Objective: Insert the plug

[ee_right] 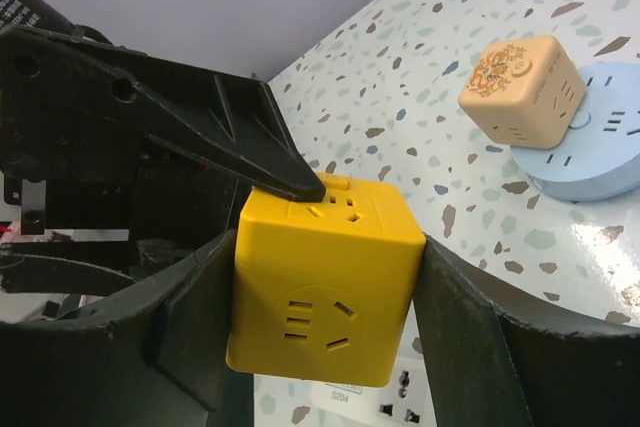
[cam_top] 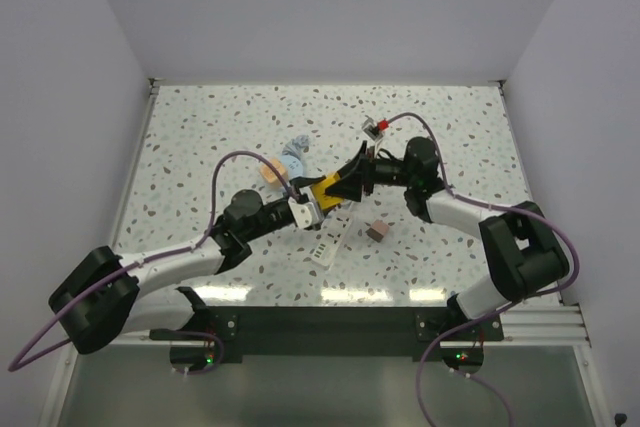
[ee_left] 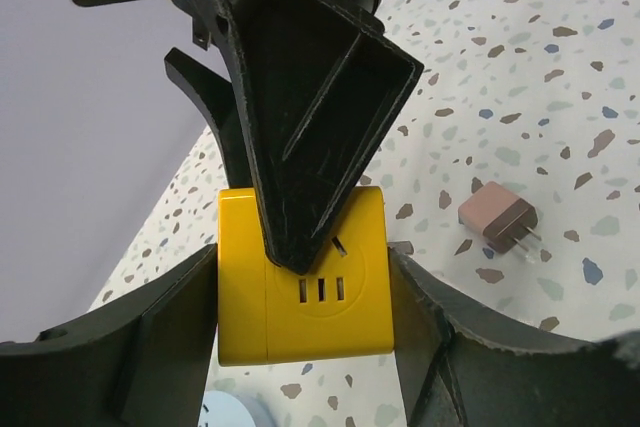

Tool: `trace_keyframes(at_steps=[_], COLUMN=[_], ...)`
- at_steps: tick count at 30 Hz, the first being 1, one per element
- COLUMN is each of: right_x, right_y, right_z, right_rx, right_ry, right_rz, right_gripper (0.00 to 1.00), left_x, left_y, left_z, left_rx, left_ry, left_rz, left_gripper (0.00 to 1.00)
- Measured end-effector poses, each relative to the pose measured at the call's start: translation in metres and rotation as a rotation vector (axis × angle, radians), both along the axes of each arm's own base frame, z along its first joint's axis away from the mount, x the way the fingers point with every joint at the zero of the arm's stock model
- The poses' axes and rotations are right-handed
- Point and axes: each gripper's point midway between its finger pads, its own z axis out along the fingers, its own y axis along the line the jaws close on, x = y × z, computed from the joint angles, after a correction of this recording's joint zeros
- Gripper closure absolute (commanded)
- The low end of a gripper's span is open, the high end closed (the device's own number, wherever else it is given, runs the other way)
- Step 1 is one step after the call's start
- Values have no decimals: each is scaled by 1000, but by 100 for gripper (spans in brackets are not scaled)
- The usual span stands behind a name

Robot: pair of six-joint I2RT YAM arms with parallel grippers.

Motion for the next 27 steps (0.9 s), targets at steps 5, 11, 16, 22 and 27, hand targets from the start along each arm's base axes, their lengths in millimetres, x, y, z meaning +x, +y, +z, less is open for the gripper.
trace_keyframes(at_steps=[5,11,16,22,27], right_x=[-2,-8,-14,-22,-30], right_y=[2,-2,-6,-9,-12], right_z=[5,28,48,55,50], right_rx=[3,-7,4,15,15], right_ry=[-27,-168,-271,-327,-336], right_rz=[12,9,6,34,56], right_gripper=[100,100,100,100,100], left_x=[8,5,0,-20,-32], left_y=[3,12,30,23,13], left_z=[6,12,20,37,26], left_rx=[-80,-217,-323,-409,-416], left_ry=[70,194,290,368,503], left_rz=[64,40,-23,-182,-294], left_gripper=[0,0,0,0,0])
